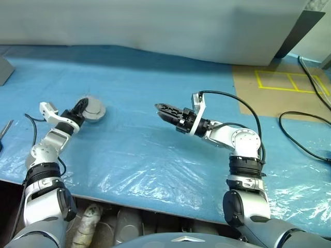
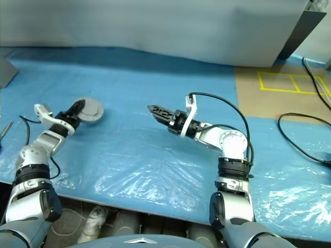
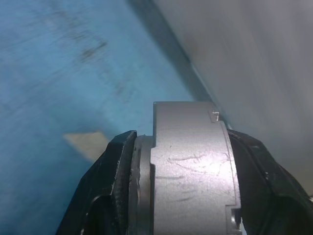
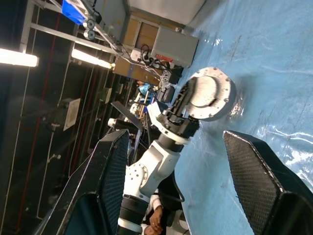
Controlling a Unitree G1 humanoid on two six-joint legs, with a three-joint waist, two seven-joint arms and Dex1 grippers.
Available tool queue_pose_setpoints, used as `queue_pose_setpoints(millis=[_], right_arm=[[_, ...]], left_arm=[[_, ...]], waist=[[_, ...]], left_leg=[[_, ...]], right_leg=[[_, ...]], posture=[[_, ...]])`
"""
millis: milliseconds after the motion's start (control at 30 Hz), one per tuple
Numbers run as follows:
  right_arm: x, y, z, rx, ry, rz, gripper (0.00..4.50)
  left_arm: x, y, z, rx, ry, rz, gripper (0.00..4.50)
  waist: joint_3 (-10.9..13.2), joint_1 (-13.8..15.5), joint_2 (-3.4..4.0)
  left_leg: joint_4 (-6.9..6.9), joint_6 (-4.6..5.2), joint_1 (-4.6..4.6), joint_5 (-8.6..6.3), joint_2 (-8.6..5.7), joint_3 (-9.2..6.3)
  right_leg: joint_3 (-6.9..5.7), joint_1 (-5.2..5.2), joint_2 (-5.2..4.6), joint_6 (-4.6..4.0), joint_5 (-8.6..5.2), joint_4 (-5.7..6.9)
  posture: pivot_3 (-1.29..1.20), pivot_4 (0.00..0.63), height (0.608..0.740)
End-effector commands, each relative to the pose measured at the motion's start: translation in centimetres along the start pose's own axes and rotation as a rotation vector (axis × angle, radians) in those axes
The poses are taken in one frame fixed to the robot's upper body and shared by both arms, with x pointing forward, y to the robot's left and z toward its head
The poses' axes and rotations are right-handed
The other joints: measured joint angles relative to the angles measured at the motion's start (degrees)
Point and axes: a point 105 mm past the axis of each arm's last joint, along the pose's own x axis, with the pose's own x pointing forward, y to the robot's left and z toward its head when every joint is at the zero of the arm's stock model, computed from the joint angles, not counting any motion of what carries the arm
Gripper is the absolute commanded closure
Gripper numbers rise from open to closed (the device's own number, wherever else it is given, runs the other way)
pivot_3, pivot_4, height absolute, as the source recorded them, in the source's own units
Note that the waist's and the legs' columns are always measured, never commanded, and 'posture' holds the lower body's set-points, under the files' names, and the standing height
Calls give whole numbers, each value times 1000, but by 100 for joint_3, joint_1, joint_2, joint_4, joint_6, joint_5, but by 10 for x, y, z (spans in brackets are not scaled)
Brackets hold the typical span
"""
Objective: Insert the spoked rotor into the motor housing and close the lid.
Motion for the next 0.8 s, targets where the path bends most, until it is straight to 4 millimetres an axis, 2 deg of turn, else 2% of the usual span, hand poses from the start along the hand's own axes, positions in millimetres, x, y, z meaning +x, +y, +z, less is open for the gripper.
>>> queue_pose_setpoints(millis=[33, 100, 200, 300, 533, 633, 733, 800], right_arm=[[2, 10, 3, -29, 4, 39, 1289], [2, 10, 2, -33, 9, 37, 1289], [2, 11, 2, -37, 13, 35, 1289], [2, 11, 1, -39, 14, 38, 1289], [3, 12, -1, -43, 11, 46, 1289], [3, 12, -1, -46, 8, 48, 1289], [-3, 13, 8, -162, -24, 8, 1289], [-7, 13, 13, -234, -45, -16, 1289]], left_arm=[[5, -3, 28, 82, -87, 9, 2141], [2, 11, 28, 80, -98, 63, 2141], [-6, 34, 33, 129, -123, 176, 1124], [-19, 52, 49, 175, -166, 296, 285], [-62, 73, 108, 219, -325, 428, 285], [-65, 64, 122, 240, -343, 368, 285], [-47, 26, 133, 325, -311, 188, 285], [-34, 5, 129, 378, -256, 89, 285]], waist=[[1, 7, -7], [1, -12, -7], [1, -55, -6], [1, -50, -6], [1, -34, -6], [2, -9, -7], [3, 52, -8], [4, 103, -11]], left_leg=[[3, 0, 1, 0, 1, -2], [8, 0, 7, 0, 0, -3], [8, -1, 28, 0, 0, -1], [4, -1, 32, -1, 1, -1], [-7, -5, 38, -3, 0, 1], [-8, -5, 37, -3, 1, 1], [-7, -5, 34, -3, 0, 2], [-2, -5, 33, -3, 0, 1]], right_leg=[[-1, 2, 0, 0, 0, 2], [1, 6, -2, 0, 0, 6], [8, 14, -2, 0, 0, 10], [7, 16, -1, -2, 1, 12], [8, 16, -1, -2, 0, 6], [6, 16, -2, -2, 0, 6], [4, 18, -6, -2, 0, 7], [3, 21, -9, -2, 0, 8]], posture=[[0, 150, 740], [0, 150, 740], [0, 150, 740], [0, 150, 740], [0, 150, 740], [0, 150, 740], [0, 150, 740], [0, 150, 740]])
